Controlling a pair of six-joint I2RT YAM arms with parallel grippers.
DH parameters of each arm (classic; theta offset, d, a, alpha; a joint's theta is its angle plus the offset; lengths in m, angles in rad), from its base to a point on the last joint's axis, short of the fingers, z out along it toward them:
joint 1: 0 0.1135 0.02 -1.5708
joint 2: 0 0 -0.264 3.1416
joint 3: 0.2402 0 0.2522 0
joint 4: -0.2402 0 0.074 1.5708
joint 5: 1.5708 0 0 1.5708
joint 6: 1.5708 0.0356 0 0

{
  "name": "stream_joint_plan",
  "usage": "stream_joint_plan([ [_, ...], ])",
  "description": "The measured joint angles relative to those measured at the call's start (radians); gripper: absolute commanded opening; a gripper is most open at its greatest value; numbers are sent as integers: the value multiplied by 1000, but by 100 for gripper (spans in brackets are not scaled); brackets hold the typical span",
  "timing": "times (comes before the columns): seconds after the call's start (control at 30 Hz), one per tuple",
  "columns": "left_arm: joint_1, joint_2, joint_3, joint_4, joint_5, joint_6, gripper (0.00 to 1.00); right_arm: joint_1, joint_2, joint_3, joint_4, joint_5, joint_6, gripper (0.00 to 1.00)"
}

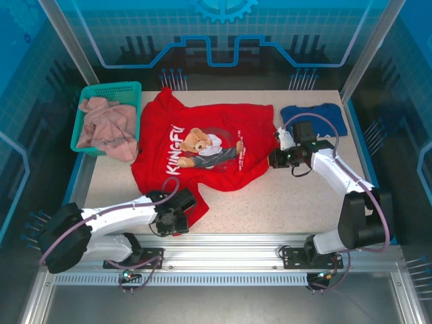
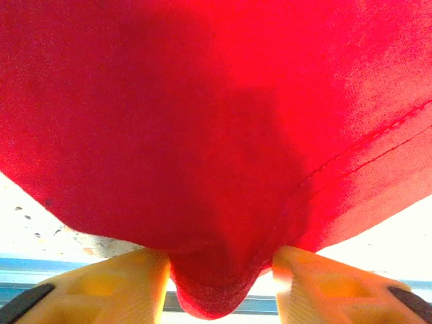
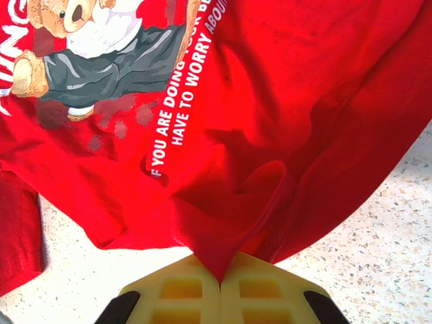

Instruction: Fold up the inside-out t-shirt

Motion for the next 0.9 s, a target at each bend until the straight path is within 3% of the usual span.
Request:
stream_joint_plan([
  [0.17, 0, 5, 0, -1, 0, 11, 30, 0, 0, 0, -3, 4, -3, 0],
  [0.43, 1, -3, -6, -1, 2, 30, 0, 0, 0, 0, -3, 11, -3, 0],
  [0.67, 16, -59, 9, -13, -34, 82, 0, 0, -15, -15, 9, 38, 6, 0],
  [0.77, 61, -159, 101, -46, -116, 135, 0, -8, -56, -31, 35, 41, 33, 0],
  [0.9, 132, -317, 303, -7, -304, 257, 0, -42, -123, -23, 103, 47, 71, 0],
])
